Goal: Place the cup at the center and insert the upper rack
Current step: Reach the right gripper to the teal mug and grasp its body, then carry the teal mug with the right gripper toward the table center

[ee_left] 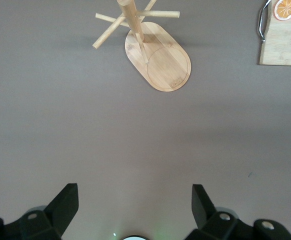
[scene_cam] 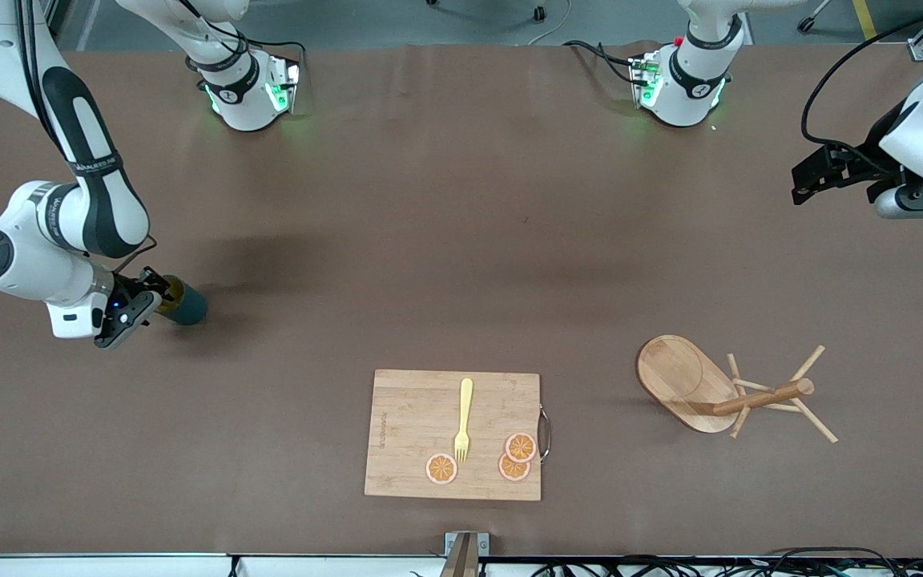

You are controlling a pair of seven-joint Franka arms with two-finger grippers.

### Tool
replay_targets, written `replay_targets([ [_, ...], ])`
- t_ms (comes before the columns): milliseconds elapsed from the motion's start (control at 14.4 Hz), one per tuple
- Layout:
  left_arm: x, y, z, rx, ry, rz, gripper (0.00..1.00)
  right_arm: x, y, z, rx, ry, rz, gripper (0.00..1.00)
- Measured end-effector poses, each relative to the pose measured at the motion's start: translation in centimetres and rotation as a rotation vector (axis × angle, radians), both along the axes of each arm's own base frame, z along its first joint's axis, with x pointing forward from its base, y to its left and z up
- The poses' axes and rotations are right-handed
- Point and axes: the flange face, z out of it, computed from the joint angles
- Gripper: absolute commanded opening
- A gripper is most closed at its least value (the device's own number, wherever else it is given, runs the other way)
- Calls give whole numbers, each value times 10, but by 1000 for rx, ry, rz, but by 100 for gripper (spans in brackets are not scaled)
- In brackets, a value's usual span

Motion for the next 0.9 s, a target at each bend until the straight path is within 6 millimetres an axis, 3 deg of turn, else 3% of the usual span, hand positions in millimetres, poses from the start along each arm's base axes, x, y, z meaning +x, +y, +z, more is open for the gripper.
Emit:
replay_targets([
  [70, 0, 0, 0, 0, 0, 0, 100, 0, 0, 0, 0, 1, 0, 1],
  [487, -1, 0, 1, 0, -3, 0, 100, -3, 2, 2, 4, 71, -82, 0],
  [695, -1, -1, 2, 0, -4, -1, 100, 5, 22, 36, -11, 128, -207, 0],
  [904, -1, -1, 3, 0, -6, -1, 100, 4, 68, 83, -10, 139, -343, 0],
])
